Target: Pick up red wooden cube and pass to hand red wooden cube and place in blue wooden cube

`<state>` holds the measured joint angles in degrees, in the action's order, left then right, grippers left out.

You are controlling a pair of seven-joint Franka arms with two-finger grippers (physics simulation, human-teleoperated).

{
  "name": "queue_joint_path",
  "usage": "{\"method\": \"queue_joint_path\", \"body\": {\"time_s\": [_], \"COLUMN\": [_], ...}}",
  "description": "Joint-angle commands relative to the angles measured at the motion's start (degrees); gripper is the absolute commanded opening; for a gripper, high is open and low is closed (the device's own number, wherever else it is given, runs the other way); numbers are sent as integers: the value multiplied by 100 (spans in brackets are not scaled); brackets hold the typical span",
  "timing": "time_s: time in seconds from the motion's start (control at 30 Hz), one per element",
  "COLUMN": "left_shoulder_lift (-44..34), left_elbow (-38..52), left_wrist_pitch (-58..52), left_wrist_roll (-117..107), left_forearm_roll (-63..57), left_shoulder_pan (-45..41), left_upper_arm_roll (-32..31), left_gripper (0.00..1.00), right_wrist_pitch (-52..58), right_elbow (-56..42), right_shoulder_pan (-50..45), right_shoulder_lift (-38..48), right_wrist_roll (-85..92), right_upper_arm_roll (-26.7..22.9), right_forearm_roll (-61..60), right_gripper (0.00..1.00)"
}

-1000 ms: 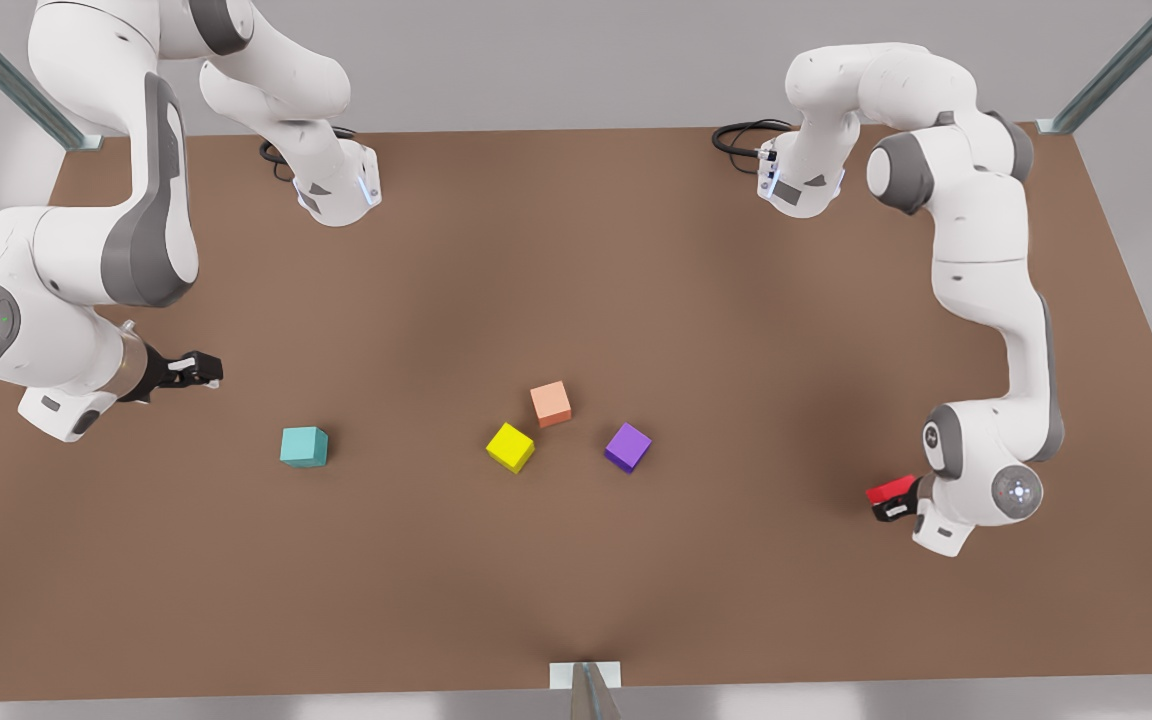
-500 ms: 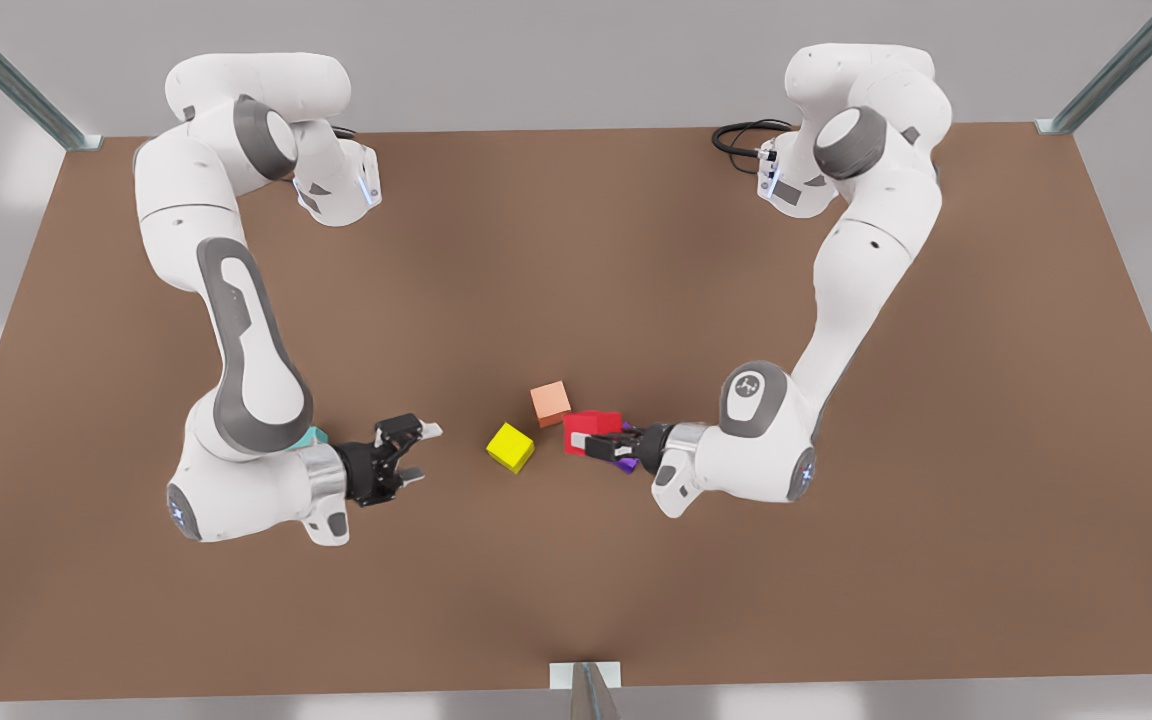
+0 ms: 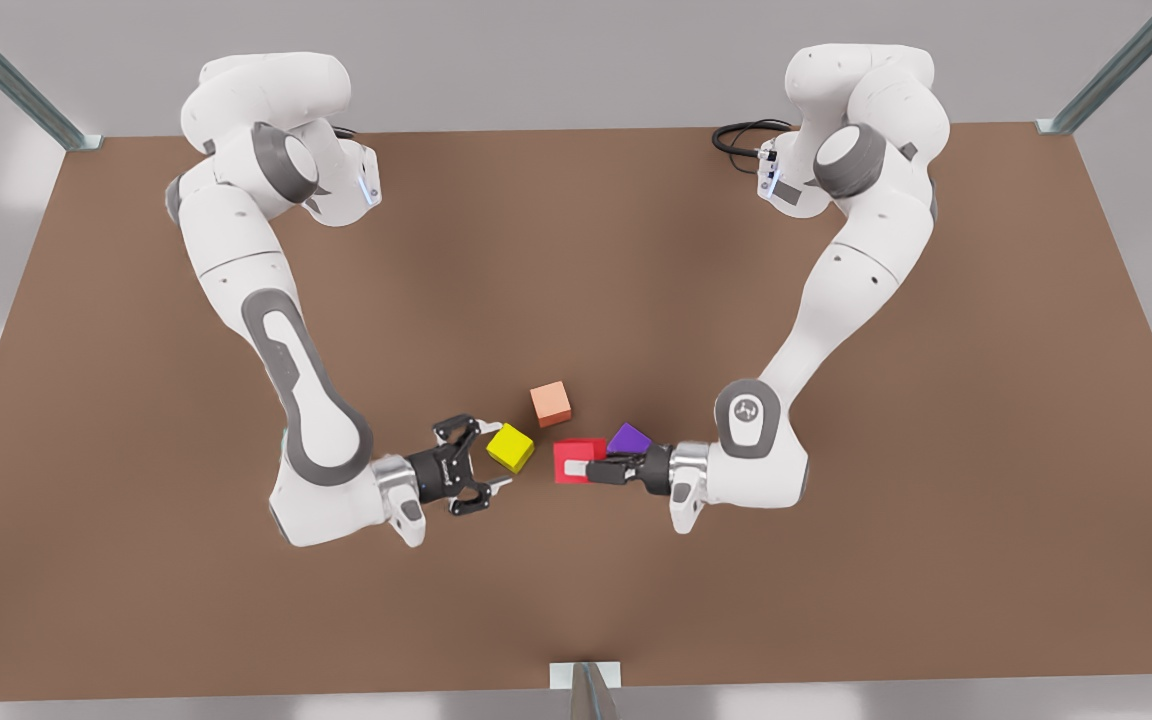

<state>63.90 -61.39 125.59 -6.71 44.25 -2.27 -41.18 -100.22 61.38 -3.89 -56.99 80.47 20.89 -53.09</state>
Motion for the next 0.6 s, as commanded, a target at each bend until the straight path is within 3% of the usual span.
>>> {"method": "queue_joint_path", "body": {"time_s": [0.0,0.17,0.57], "left_shoulder_lift": [35,114,149], "left_elbow": [-4,-4,5], "left_wrist_pitch": [132,203,220], "left_wrist_roll": [2727,2745,2745], "left_forearm_roll": [189,409,541], "left_shoulder_pan": [7,-28,-63], "left_upper_arm_roll": [-4,-4,-4], "left_gripper": [66,66,66], "right_wrist_pitch": [-657,-1316,-1413], "right_elbow": [-12,-56,207], "right_shoulder_pan": [-95,-191,-464], "right_shoulder_lift": [-32,-155,-181], "right_wrist_roll": [3405,3397,3414], "right_upper_arm_roll": [11,11,20], "right_forearm_roll": [-439,-571,-957], "right_gripper": [100,100,100]}}
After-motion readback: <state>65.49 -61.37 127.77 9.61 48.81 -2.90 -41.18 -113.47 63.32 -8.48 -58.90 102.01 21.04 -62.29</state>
